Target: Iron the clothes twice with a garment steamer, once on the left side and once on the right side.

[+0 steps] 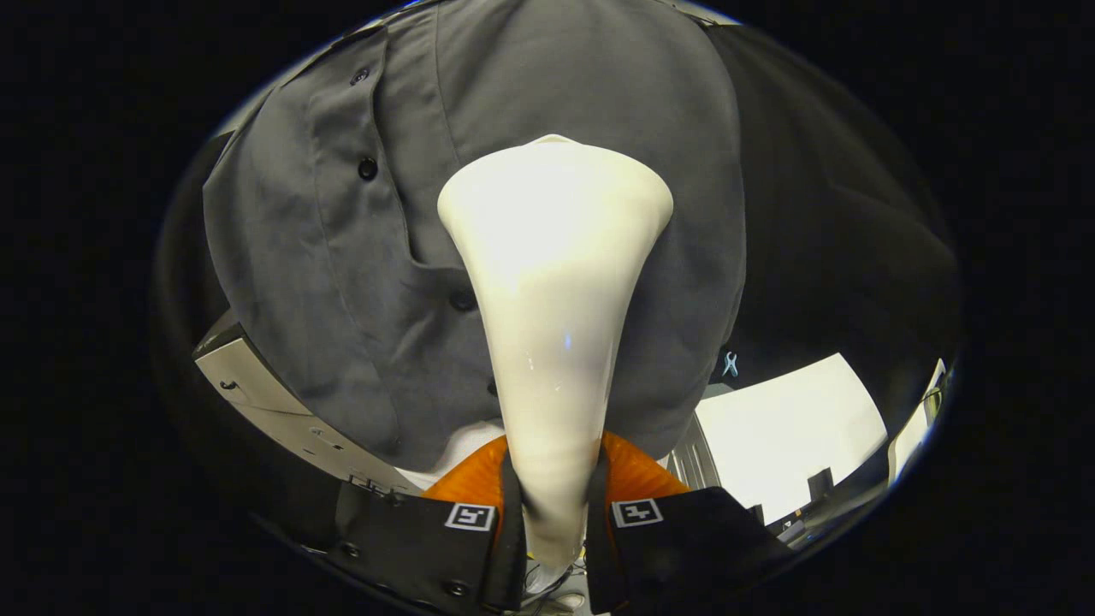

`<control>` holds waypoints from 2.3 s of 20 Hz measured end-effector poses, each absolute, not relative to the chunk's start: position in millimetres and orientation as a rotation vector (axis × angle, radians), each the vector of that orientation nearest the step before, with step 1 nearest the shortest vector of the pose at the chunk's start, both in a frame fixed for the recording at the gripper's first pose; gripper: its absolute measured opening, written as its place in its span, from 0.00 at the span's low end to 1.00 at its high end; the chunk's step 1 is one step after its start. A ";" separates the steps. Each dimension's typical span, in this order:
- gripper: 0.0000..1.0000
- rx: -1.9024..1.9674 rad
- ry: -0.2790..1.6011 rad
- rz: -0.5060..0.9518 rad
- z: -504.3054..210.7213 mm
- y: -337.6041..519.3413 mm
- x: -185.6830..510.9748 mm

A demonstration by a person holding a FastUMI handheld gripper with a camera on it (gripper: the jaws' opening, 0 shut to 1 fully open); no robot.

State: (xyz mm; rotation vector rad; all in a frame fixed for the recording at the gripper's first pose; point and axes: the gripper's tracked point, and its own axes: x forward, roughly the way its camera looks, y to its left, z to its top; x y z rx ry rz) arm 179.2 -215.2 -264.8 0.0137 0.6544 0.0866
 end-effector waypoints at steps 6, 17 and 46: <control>0.36 0.023 0.734 0.068 -303.4 -230.1 166.4; 0.36 0.045 0.807 0.063 -341.1 -246.1 155.0; 0.36 0.123 0.499 -0.079 -223.1 -177.9 70.9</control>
